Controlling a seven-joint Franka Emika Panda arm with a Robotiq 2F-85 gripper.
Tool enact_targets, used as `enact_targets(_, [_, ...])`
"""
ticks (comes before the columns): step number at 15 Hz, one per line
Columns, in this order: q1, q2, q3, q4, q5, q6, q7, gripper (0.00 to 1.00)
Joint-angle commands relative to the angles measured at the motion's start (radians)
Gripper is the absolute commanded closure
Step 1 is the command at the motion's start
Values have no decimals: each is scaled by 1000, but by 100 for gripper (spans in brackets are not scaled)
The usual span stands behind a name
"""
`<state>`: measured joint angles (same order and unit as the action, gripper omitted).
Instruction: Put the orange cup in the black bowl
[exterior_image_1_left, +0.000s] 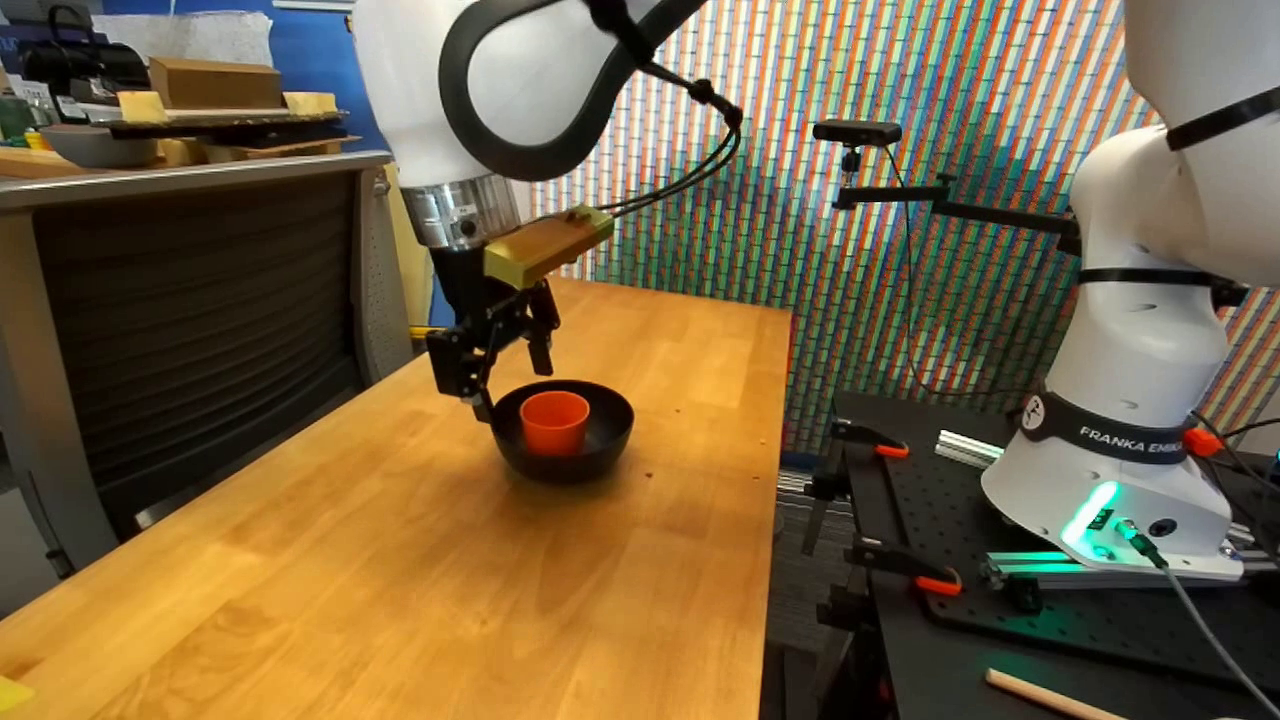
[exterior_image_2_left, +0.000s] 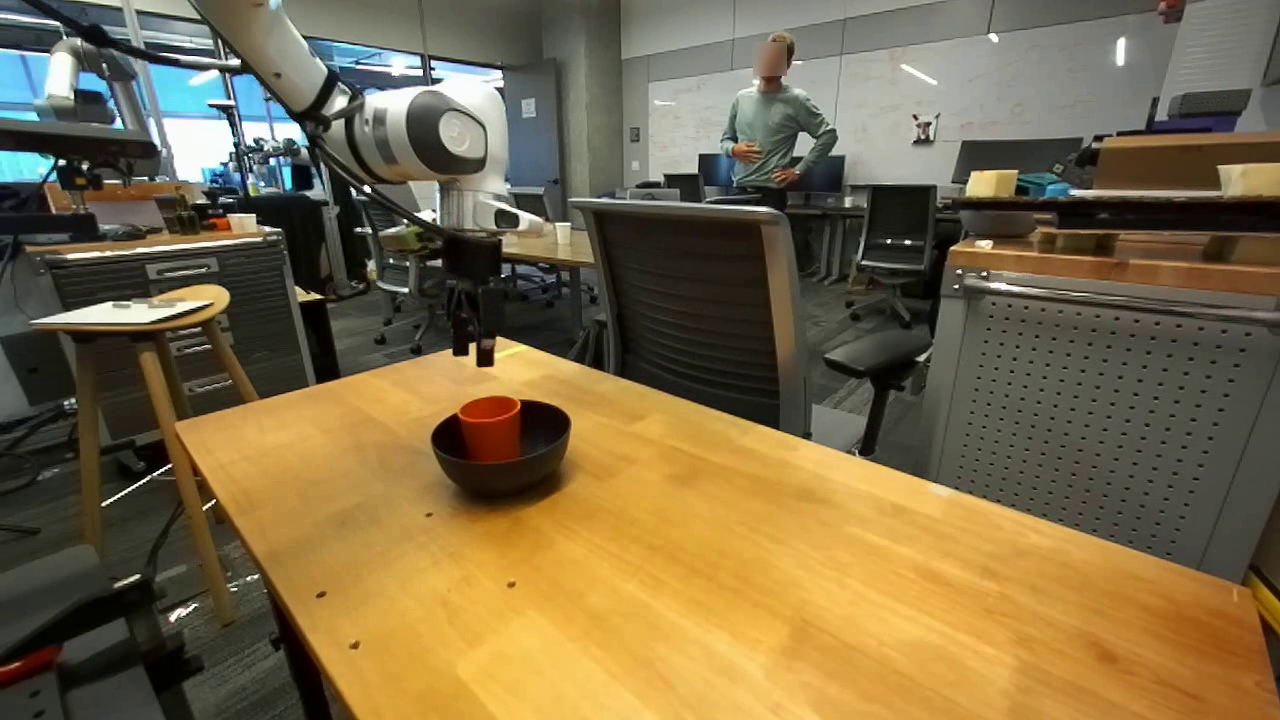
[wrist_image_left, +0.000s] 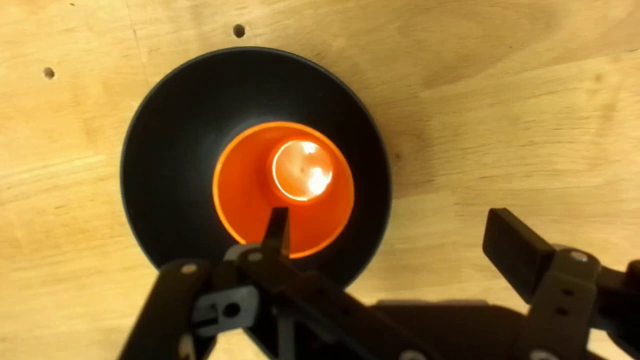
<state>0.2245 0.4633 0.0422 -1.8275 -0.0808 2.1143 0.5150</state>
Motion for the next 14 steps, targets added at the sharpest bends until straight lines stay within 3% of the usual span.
enact_targets(1, [24,-162,15,-84,-11,-10,-35,0])
enact_targets(6, [31,-344,77,-199,0,-20,-109,0])
enact_targets(10, [17,-459,133,-323,119,-13,-245,0])
enact_targets(11, [21,-372,124,-237,56,-23,-160,0])
enact_targets(14, [20,-424,139,-294,90,-22,-205,0])
